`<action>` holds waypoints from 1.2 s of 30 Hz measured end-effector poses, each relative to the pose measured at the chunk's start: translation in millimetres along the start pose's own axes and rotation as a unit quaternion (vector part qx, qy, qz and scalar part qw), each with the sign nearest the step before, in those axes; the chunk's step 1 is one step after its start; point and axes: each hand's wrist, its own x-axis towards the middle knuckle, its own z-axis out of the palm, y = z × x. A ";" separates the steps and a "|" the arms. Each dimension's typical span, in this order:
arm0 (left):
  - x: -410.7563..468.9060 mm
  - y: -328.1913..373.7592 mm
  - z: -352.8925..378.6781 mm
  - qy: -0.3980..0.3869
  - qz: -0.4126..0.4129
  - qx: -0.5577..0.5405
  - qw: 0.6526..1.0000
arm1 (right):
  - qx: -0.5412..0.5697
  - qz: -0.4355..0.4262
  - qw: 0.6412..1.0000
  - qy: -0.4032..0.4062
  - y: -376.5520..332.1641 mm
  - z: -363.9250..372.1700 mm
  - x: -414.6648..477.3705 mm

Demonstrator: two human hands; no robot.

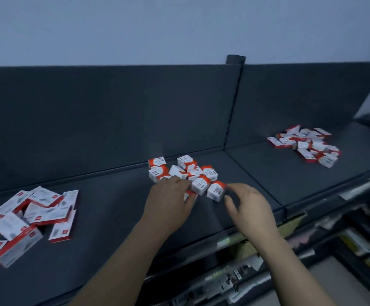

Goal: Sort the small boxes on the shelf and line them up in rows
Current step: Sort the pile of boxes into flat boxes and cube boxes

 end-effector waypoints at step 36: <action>295.0 331.7 226.2 -0.100 0.107 -0.100 0.984 | -0.048 0.186 0.981 0.030 417.8 -129.9 125.5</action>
